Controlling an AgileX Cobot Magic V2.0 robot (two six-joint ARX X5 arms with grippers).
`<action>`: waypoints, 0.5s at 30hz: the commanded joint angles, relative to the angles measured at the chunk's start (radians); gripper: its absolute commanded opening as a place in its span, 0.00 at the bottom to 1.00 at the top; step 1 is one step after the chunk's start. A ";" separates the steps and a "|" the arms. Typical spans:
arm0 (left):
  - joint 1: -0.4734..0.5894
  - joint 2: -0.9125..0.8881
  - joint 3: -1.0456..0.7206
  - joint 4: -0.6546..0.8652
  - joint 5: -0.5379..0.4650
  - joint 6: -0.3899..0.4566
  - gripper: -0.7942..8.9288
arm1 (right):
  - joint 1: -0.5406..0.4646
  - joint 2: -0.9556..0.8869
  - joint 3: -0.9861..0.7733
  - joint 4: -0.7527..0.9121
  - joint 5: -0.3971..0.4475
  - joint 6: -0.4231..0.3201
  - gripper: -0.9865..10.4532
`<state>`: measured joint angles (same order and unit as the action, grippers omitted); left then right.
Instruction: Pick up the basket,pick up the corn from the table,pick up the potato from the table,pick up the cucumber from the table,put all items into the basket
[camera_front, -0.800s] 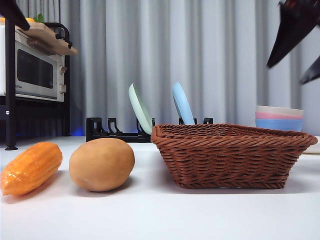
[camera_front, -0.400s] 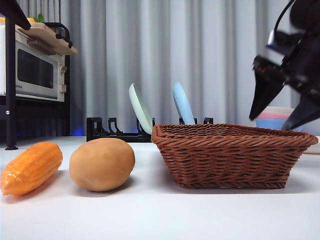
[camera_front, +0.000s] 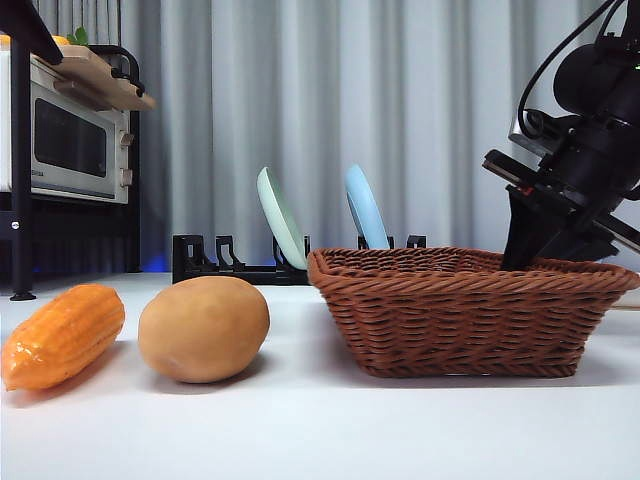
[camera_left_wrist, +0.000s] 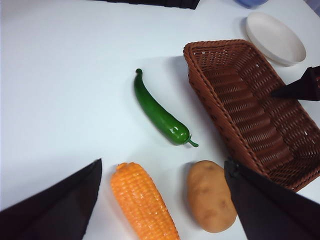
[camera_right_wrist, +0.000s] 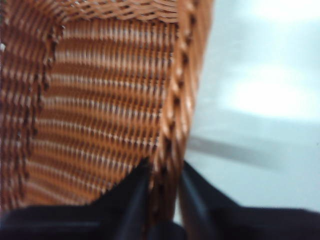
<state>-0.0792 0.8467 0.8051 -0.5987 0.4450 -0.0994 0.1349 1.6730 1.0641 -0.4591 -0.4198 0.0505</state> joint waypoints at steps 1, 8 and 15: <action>0.000 0.018 0.004 0.008 0.002 -0.029 0.50 | -0.003 -0.014 0.003 0.004 0.000 0.031 0.08; -0.056 0.134 0.008 0.093 0.008 -0.085 0.50 | -0.003 -0.124 0.003 0.001 0.000 0.076 0.08; -0.169 0.364 0.092 0.150 -0.016 -0.116 0.50 | -0.004 -0.302 0.003 -0.002 0.007 0.084 0.08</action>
<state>-0.2344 1.1770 0.8883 -0.4618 0.4335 -0.2024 0.1310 1.3994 1.0641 -0.4721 -0.4053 0.1181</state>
